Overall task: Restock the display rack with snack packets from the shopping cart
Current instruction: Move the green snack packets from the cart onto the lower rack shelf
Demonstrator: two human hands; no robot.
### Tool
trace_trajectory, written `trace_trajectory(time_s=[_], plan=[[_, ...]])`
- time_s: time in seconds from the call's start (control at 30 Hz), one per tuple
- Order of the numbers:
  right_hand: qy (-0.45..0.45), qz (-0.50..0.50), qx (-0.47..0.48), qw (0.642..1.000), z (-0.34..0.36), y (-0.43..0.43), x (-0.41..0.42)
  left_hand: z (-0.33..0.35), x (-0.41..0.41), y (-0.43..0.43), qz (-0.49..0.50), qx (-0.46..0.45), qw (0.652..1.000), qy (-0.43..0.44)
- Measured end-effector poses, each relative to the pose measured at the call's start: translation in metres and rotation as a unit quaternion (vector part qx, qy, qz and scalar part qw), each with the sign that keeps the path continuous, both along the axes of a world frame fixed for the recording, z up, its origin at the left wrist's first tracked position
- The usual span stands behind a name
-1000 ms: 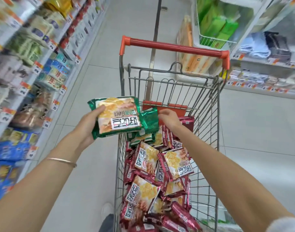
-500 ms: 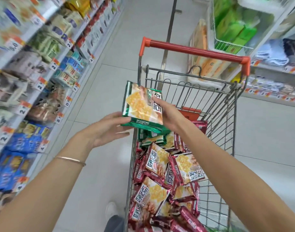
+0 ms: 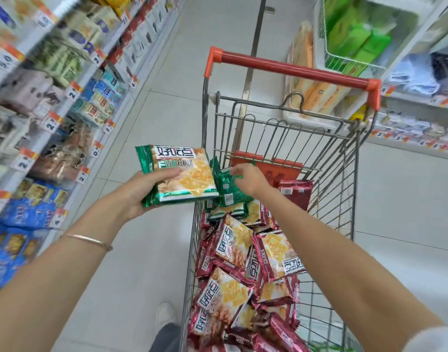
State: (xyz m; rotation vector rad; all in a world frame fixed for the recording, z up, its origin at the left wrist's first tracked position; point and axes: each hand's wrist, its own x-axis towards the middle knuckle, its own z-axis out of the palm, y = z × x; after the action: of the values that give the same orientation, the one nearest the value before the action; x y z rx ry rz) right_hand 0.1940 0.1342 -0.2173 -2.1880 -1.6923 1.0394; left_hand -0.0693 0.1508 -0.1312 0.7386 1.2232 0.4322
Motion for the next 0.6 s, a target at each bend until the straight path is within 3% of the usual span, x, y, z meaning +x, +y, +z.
trace_trajectory(time_s=[0.1,0.17,0.23,0.33,0.43,0.6], plan=[[-0.152,0.117,-0.002,0.981,-0.032,-0.02,-0.006,-0.007,-0.001,-0.003,0.046,-0.001,0.999,-0.003],[-0.213,0.123,0.029,0.969,-0.043,-0.024,-0.006,-0.008,0.002,-0.007,0.059,-0.012,0.998,-0.007],[-0.232,0.114,0.044,0.965,-0.044,-0.018,-0.009,-0.006,0.007,-0.011,0.067,-0.021,0.997,-0.013],[-0.24,0.138,-0.018,0.961,-0.041,-0.006,-0.019,-0.005,0.013,-0.017,0.077,-0.025,0.997,-0.018],[-0.208,0.057,-0.072,0.974,-0.047,-0.007,-0.027,-0.005,0.013,-0.018,0.088,-0.021,0.995,-0.04],[-0.1,-0.177,0.006,0.979,-0.055,-0.029,-0.032,-0.009,0.008,-0.02,0.108,-0.019,0.992,-0.069]])
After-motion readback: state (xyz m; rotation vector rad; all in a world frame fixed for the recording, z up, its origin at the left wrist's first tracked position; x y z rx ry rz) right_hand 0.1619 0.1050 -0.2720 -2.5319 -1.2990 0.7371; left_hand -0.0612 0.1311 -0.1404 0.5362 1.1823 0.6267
